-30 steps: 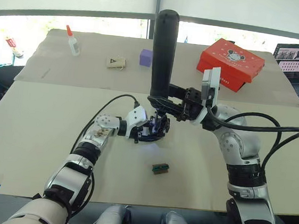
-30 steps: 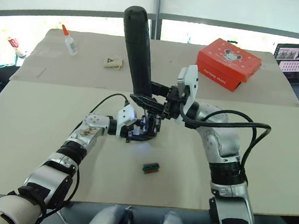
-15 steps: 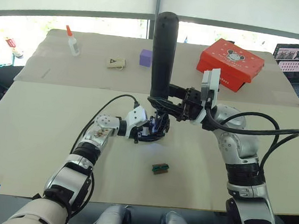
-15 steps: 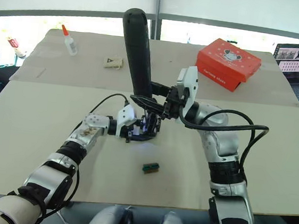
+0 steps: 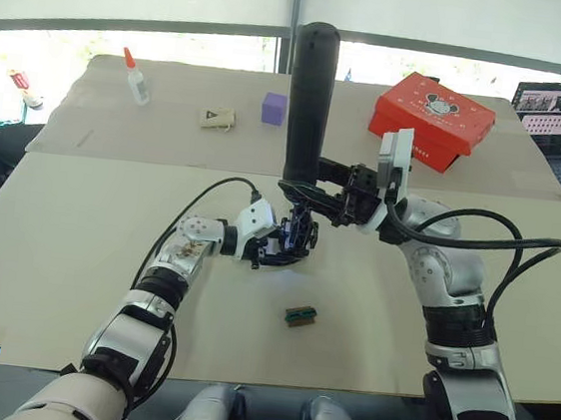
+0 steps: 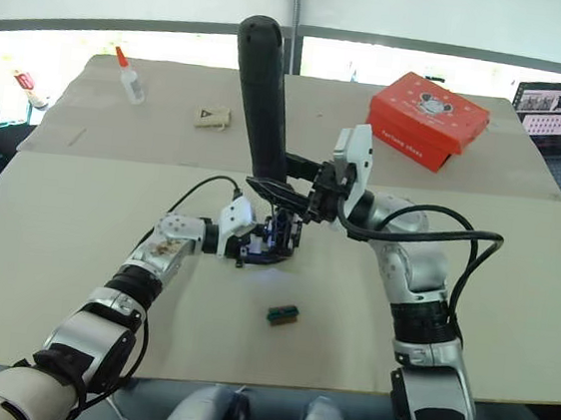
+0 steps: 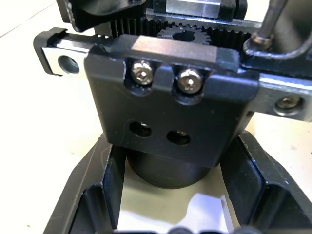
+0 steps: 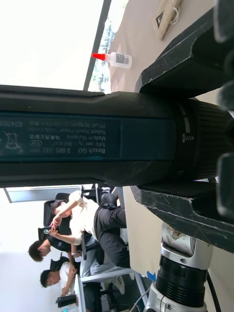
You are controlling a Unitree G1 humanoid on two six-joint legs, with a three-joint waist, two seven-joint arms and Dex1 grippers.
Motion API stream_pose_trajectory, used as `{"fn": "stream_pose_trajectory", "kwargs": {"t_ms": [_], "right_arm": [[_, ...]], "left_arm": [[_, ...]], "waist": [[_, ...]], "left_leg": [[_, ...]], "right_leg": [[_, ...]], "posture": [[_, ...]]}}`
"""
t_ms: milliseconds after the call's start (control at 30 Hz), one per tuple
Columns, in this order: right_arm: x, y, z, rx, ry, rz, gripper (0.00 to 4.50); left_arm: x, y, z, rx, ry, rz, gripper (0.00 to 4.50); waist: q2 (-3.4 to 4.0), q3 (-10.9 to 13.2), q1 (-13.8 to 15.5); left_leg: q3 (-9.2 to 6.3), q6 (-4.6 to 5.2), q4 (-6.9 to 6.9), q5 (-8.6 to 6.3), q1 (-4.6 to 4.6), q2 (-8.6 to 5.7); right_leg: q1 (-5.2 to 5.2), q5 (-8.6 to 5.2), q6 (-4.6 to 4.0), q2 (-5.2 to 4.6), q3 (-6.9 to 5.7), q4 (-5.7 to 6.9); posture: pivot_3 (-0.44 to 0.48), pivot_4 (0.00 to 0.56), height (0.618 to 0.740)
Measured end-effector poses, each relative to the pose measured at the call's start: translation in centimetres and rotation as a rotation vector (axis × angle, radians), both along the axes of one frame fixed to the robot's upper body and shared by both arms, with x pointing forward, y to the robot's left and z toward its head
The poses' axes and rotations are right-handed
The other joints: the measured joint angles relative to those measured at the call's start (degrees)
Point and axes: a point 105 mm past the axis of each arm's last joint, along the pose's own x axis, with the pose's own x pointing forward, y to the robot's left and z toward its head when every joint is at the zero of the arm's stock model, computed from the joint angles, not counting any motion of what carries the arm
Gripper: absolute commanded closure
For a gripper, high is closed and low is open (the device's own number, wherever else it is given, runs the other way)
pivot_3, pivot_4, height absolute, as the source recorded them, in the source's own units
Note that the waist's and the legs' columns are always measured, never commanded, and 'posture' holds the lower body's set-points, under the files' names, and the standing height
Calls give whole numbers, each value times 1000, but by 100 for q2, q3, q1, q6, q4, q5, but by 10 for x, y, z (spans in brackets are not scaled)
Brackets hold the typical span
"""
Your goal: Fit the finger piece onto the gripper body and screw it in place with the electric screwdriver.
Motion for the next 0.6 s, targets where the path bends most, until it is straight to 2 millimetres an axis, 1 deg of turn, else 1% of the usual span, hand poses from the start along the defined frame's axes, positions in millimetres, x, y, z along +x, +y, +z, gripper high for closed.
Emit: {"fn": "stream_pose_trajectory", "kwargs": {"t_ms": [100,200,267,333,400,467,600], "right_arm": [[-2,0,7,-3,22,7,2579],[1,-1,15,4,55,-1,2579],[0,-3,30,35,50,-2,2579],[-7,-4,48,76,8,17,2579],[-14,-3,59,102,-23,41,2579],[-17,0,61,106,-32,50,2579],[-16,1,60,106,-17,48,2579]], "left_arm": [[0,0,0,-1,-5,-1,2218],[-1,-1,1,-2,-12,-5,2218],[-1,-1,1,-1,-18,-7,2218],[-2,-1,0,-1,-18,-7,2218],[-1,0,0,-1,-18,-6,2218],[-1,0,0,-1,-18,-5,2218],[-1,-1,0,-1,-17,-3,2218]], "waist": [[0,1,3],[-1,2,2],[-1,2,2],[-1,2,2],[-1,2,-1],[-1,2,0],[-1,2,1]], "left_leg": [[0,0,1,0,-6,-1],[-1,0,0,0,-20,-1],[-1,0,-1,0,-25,-3],[-1,0,-2,0,-25,-2],[-2,0,-2,0,-24,-2],[-1,0,-1,0,-24,-2],[-1,0,-1,0,-24,-2]], "right_leg": [[-4,0,0,-1,0,0],[-16,0,0,-1,-1,-1],[-21,0,0,-1,-2,-2],[-19,0,0,-1,-5,-3],[-18,0,0,0,-6,-3],[-17,0,0,-1,-6,-3],[-18,0,0,-1,-6,-3]], "posture": [[0,150,740],[0,150,740],[0,150,740],[0,150,740],[0,150,740],[0,150,740],[0,150,740]]}}
